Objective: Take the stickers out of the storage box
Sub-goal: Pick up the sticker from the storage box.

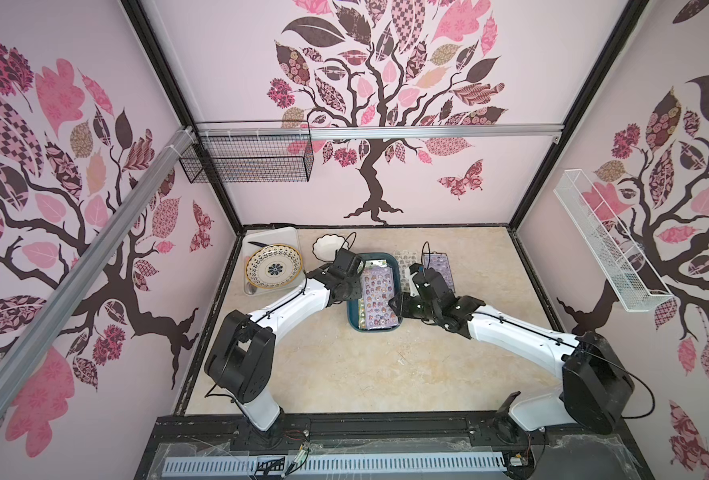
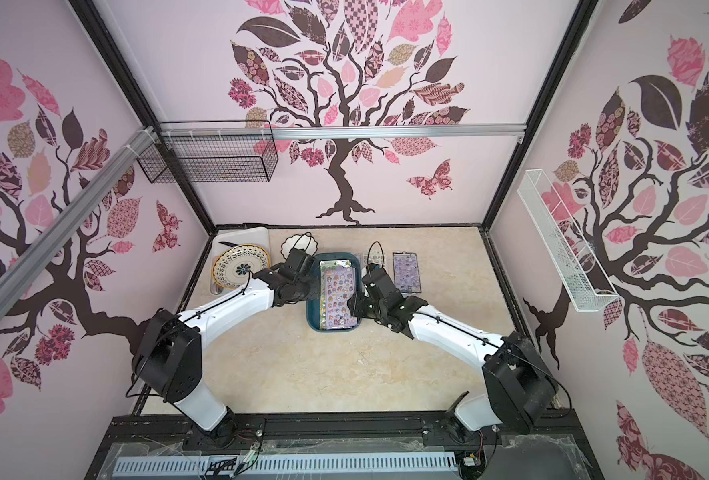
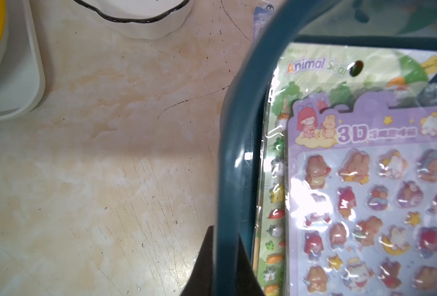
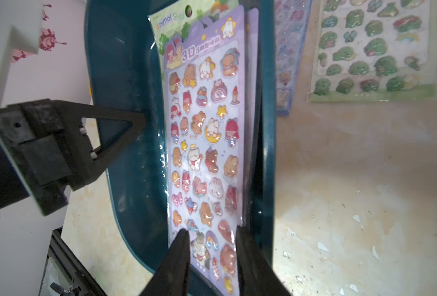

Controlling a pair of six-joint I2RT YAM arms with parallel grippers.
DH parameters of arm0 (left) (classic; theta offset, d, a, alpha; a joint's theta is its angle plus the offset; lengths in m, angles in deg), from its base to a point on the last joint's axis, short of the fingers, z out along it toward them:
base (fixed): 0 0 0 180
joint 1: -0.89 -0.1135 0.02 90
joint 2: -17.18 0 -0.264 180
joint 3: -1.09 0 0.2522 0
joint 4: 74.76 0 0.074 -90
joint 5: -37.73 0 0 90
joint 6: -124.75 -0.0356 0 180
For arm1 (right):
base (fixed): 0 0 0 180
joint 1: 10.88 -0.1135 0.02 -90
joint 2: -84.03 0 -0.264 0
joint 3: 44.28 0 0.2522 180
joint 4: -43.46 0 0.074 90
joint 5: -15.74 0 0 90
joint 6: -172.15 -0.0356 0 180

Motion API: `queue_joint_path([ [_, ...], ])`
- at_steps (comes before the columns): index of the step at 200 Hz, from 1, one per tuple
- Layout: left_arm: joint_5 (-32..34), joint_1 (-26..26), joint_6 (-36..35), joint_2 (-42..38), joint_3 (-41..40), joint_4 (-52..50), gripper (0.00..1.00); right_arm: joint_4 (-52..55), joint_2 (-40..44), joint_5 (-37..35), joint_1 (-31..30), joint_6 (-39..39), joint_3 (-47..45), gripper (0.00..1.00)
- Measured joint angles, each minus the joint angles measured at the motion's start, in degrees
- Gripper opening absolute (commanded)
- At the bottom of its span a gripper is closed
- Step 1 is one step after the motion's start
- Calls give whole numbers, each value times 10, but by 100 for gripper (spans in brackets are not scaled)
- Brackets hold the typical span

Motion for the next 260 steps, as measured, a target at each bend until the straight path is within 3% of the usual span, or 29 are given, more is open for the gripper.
queue_joint_path([
  [100,-1,2,5,0,0,0,0,28,-47,-21,-5,21,31,39],
  [195,-2,3,5,0,0,0,0,9,-49,45,-7,25,30,29],
  [221,-2,3,5,0,0,0,0,17,-50,27,-7,22,30,36],
  [260,-4,3,7,0,0,0,0,19,-63,-9,-7,23,37,37],
])
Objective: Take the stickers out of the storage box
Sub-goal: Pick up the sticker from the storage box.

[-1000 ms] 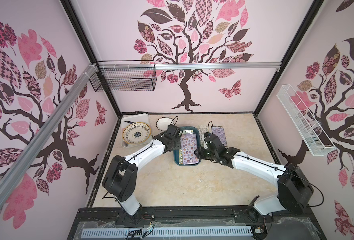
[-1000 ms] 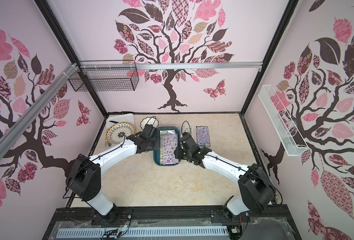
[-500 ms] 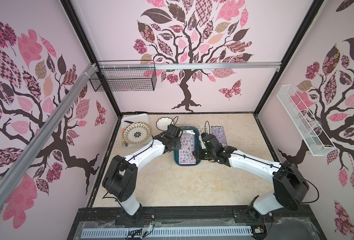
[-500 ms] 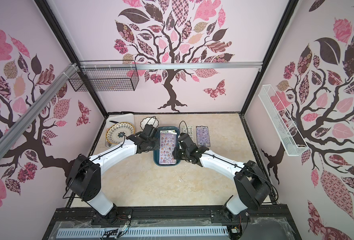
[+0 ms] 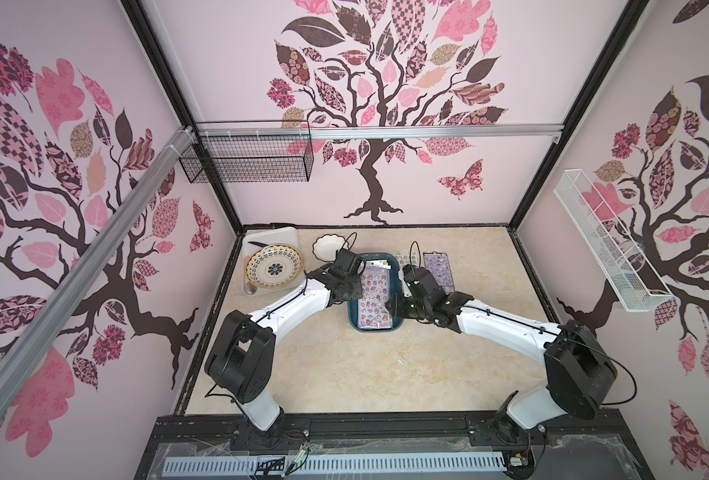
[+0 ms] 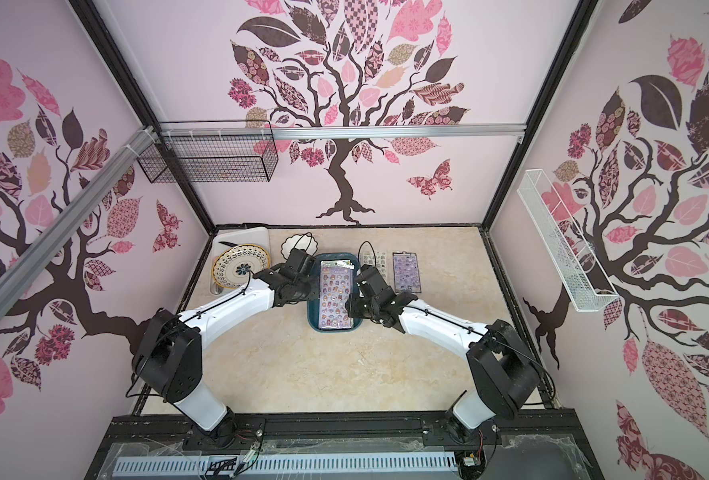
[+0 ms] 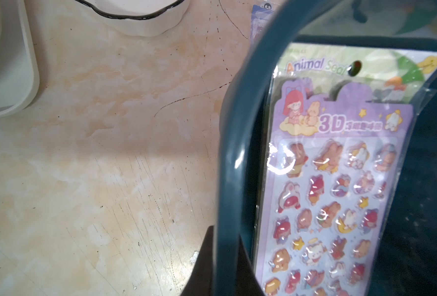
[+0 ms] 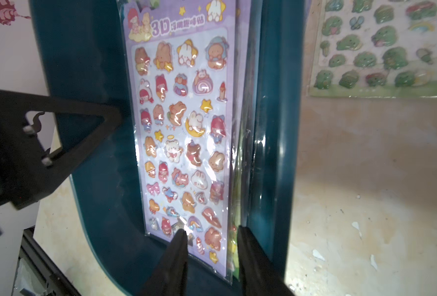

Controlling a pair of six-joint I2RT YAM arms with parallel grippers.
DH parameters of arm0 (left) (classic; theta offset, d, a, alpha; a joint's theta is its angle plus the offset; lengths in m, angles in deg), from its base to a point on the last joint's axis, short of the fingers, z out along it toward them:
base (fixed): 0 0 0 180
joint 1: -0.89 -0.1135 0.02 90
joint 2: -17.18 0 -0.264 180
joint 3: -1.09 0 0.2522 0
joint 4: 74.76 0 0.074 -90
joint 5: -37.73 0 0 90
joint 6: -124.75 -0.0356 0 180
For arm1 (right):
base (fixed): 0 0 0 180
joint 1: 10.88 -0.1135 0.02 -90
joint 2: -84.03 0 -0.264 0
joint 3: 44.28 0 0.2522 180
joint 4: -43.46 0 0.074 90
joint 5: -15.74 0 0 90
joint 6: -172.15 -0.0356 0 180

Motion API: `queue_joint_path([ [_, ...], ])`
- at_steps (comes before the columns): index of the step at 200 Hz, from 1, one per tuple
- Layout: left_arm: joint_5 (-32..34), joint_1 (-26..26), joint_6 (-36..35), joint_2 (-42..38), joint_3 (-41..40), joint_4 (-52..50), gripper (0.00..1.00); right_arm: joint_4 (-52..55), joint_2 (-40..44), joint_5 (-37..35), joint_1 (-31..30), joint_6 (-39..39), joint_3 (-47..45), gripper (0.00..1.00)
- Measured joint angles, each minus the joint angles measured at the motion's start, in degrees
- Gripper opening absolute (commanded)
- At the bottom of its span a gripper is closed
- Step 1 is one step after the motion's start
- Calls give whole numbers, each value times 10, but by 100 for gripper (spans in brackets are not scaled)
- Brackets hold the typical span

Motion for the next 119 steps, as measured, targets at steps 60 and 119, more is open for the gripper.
queue_joint_path([
  [60,0,4,2,0,0,0,0,4,-54,-26,-6,2,39,37],
  [119,0,5,2,0,0,0,0,15,-66,-48,-11,3,50,37],
])
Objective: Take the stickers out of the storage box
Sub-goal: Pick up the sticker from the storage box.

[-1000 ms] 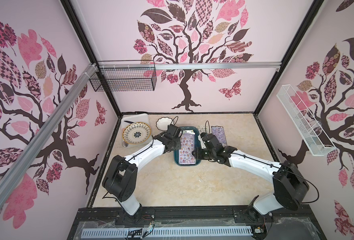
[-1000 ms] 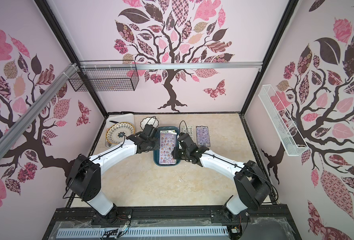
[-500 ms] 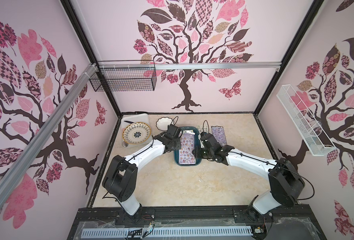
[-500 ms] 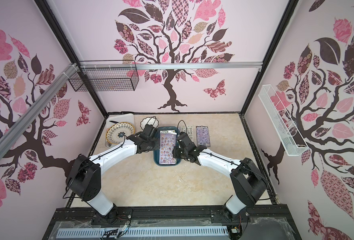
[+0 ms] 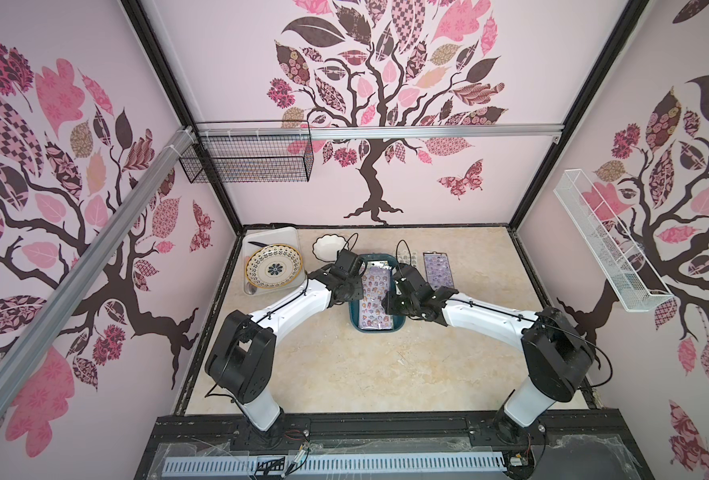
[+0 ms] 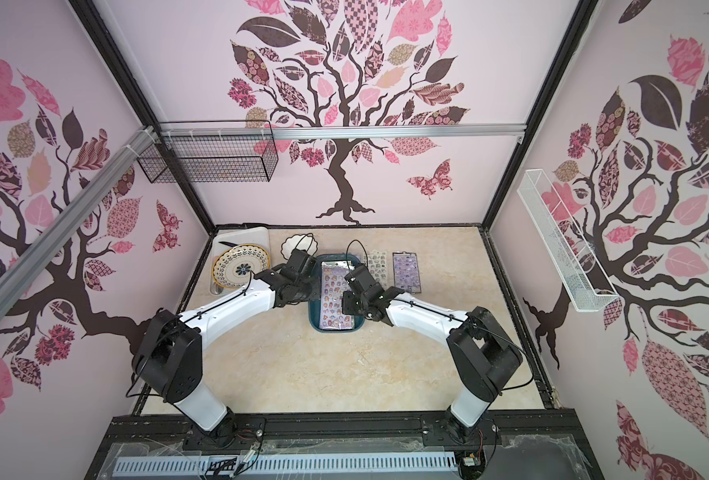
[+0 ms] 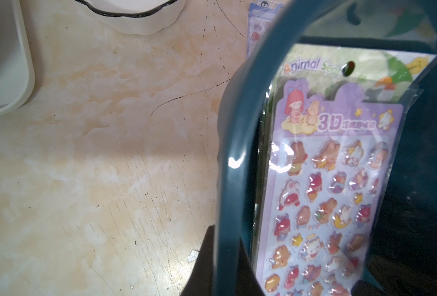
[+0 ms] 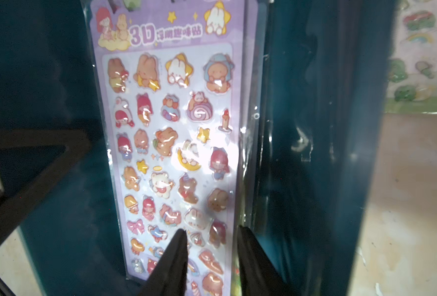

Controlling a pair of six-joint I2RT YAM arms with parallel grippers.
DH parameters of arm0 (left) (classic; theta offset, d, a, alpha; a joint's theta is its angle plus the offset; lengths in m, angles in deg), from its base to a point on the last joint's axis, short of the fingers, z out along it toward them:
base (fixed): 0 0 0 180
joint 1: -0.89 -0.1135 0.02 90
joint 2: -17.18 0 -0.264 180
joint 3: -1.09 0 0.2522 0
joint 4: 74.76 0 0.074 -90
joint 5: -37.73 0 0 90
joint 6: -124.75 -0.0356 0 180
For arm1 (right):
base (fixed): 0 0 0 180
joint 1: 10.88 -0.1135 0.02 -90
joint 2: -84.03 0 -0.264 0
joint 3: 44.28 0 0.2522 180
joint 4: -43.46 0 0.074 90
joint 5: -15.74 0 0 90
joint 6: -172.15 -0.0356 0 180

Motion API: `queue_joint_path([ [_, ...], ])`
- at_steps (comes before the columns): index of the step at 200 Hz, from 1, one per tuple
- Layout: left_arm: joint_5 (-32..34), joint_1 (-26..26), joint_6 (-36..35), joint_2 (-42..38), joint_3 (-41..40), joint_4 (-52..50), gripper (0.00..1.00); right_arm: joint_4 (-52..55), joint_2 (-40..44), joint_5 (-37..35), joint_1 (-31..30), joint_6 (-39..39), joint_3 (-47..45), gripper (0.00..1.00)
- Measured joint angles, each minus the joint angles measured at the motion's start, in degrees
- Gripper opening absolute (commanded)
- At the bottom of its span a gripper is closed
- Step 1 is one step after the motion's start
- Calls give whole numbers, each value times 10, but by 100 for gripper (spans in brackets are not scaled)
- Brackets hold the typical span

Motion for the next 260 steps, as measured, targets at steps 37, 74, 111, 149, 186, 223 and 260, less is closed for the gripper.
queue_joint_path([
  [37,0,0,0,0,0,0,0,14,-5,-27,-14,5,10,37],
  [74,0,1,0,0,0,0,0,29,-22,-53,-21,12,28,37],
  [111,-1,1,0,0,0,0,0,42,-31,-74,-33,15,39,37],
  [149,-2,1,0,0,0,-1,0,36,-31,-57,-34,18,37,35],
  [186,-2,1,-1,0,0,-5,0,7,-17,-23,-31,26,8,28],
  [223,-2,1,-1,0,0,-7,0,-8,6,13,-31,32,-5,23],
  [260,-2,1,-1,0,0,-10,0,-35,18,49,-31,34,-13,17],
])
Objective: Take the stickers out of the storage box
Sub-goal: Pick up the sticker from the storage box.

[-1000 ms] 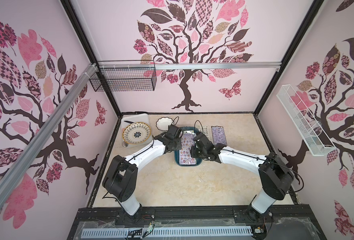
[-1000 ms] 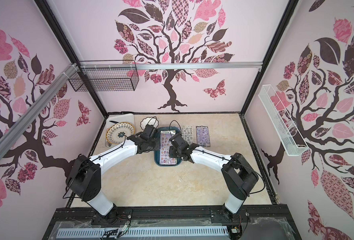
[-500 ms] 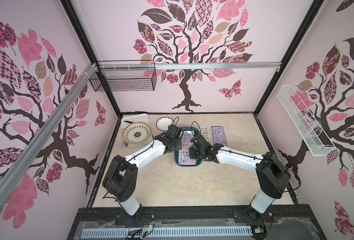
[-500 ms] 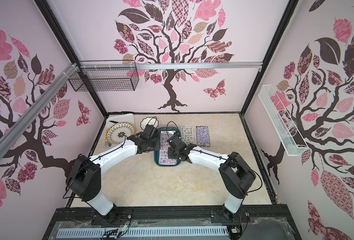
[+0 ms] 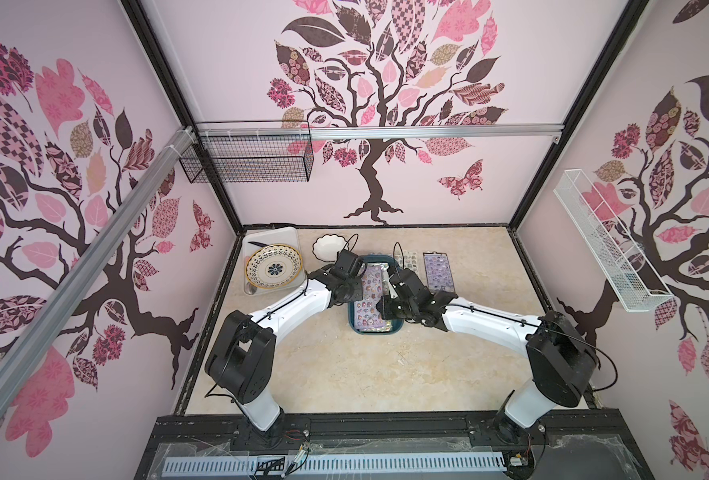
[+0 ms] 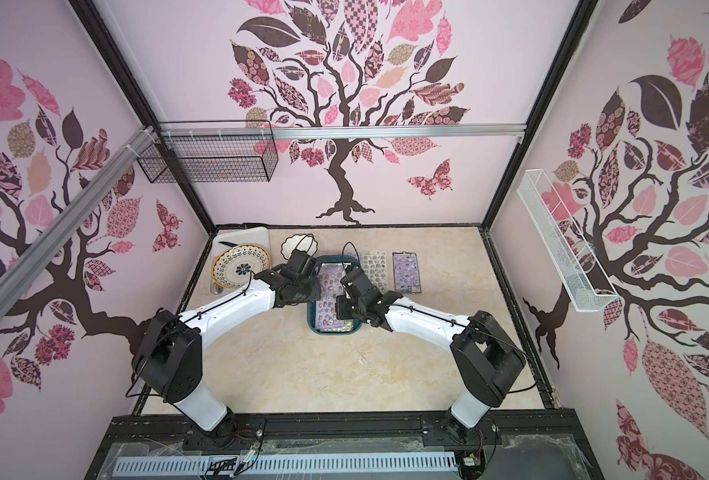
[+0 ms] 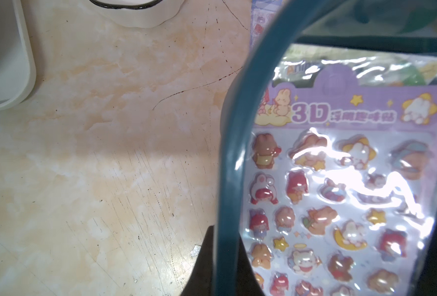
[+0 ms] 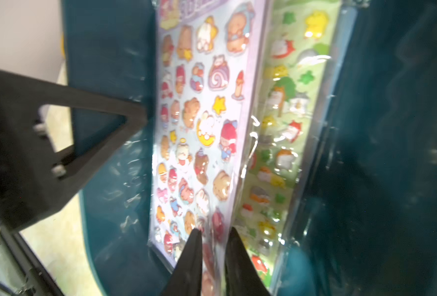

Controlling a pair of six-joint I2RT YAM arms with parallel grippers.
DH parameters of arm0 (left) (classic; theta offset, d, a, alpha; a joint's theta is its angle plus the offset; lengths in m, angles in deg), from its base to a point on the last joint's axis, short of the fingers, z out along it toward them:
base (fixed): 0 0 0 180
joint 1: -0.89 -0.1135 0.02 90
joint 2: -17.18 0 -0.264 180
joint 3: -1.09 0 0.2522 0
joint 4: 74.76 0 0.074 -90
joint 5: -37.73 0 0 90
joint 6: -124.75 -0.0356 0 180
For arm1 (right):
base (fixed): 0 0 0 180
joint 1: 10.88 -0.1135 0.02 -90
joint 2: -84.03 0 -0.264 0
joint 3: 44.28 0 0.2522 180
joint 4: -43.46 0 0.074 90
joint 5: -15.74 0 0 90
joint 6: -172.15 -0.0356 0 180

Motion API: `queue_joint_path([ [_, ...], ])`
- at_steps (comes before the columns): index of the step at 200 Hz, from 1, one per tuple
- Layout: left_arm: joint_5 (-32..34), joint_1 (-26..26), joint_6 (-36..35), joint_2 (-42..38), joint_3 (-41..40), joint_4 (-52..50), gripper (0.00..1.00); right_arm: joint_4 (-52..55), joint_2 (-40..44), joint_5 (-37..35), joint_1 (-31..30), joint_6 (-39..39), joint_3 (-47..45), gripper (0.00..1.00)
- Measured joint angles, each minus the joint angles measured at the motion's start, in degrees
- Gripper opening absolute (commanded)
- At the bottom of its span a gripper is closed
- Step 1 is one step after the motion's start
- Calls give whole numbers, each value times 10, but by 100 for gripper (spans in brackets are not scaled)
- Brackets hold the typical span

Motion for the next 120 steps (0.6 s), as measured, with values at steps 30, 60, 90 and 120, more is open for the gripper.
queue_joint_path([
  [30,0,0,-1,0,0,-3,0,-5,0,20,1,-1,-1,12],
  [60,0,0,-1,0,0,-3,0,-9,0,46,13,-11,-1,6],
  [90,0,0,-1,0,2,-3,0,-6,0,68,35,-27,-1,6],
  [120,-1,1,0,0,6,2,0,28,0,36,46,-35,-1,6],
])
